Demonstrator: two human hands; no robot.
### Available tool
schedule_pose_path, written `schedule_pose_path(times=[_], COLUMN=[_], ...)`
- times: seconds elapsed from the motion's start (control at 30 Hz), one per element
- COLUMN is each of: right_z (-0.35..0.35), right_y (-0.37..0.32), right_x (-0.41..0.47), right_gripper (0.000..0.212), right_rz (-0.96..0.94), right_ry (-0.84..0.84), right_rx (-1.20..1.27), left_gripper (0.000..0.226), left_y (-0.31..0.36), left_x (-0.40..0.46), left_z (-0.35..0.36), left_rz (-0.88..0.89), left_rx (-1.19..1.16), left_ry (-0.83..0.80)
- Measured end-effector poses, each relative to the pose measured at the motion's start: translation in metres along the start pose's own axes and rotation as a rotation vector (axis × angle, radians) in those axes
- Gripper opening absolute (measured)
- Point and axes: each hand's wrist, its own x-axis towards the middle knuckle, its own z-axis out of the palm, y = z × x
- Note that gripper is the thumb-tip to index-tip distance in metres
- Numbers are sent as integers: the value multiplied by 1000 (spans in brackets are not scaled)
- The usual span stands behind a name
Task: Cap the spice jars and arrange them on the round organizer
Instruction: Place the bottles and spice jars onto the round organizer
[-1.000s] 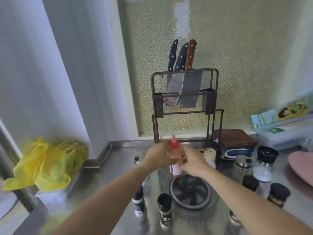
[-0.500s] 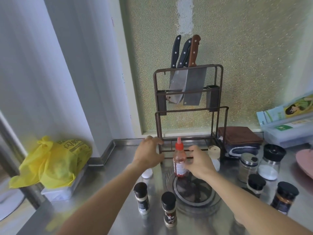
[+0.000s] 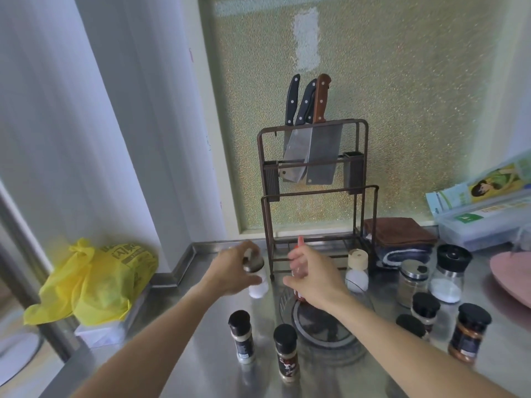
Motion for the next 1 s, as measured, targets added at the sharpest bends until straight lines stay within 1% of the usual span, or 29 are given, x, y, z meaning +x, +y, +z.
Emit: schedule_pose_path(times=[0.1,0.2,0.23,0.33,0.37,0.5,0.57,0.6,0.7,0.73,0.8,0.9,0.93,1.0], right_z=[-7,-8,-6,-1,1,17,25,28,34,35,37,29,21,-1], right_y=[-6,-3,1,13,16,27,32,34,38,40,41,43,44,50], right_x=[2,1,0,-10,-13,-15,-14,-12,-10,-10,-10,-11,-11,-11], right_gripper=[61,75,77,63,63,84,86,81,50,44,39,39,37,32], right_rz=[-39,-44,-34,15,26,67,86,100,165,171,172,182,187,193], right_ry=[-35,-38,-36,-31,-25,11,29,35,43,41,28,17,22,48], right_rx=[13,31,21,-7,-5,-52,-96,-106,-72,-65,-71,-69,-78,-106], left_gripper=[72,72,71,63,61,67,70,71,71,70,71,76,74,63], left_y=[29,52,58,65,65,63,61,59,53,52,50,53,57,67], left_x=[-9,-10,-10,-8,-6,-1,1,1,3,4,4,1,-2,-7], left_z=[-21,-18,-13,8,15,34,41,44,51,52,53,47,42,30], left_rz=[58,107,124,149,153,127,104,95,72,63,55,57,70,136], left_rx=[-63,-65,-54,-38,-38,-40,-40,-43,-56,-54,-28,-1,4,0], left_ry=[20,-4,-19,-82,-95,-121,-136,-142,-146,-142,-134,-146,-129,-19])
